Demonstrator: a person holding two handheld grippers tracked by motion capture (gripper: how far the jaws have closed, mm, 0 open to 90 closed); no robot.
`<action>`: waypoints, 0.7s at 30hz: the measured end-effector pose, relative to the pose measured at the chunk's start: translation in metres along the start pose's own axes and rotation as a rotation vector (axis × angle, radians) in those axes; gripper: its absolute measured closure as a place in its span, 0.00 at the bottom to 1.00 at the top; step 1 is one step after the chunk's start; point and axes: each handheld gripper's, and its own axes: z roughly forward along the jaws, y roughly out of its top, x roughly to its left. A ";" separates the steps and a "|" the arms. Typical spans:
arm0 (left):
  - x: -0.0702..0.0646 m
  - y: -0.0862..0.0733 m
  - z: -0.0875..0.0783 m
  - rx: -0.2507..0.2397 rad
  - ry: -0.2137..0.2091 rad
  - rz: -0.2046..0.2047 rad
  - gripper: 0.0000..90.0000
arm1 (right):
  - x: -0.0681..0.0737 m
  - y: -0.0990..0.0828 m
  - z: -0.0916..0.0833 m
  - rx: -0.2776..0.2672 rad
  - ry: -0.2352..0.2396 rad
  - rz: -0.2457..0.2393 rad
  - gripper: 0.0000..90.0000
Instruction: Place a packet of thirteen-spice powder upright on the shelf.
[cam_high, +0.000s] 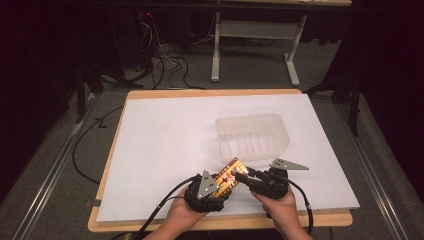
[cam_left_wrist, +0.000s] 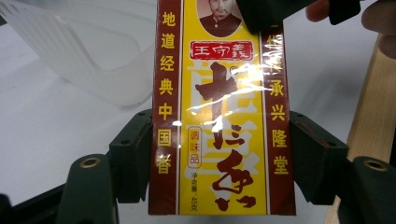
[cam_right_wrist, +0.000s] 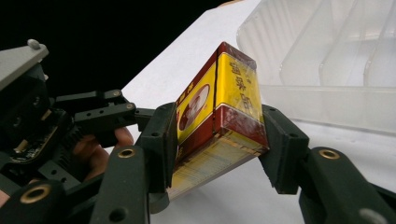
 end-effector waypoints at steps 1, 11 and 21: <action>0.000 0.000 0.000 0.003 -0.002 -0.001 0.36 | 0.000 0.000 0.000 -0.002 0.001 -0.001 0.60; 0.000 -0.001 0.002 0.015 0.000 0.000 0.36 | 0.004 0.003 -0.003 -0.018 0.014 -0.020 0.67; -0.002 -0.001 0.003 0.024 0.017 0.015 0.36 | 0.010 0.005 -0.003 -0.023 0.033 -0.034 0.72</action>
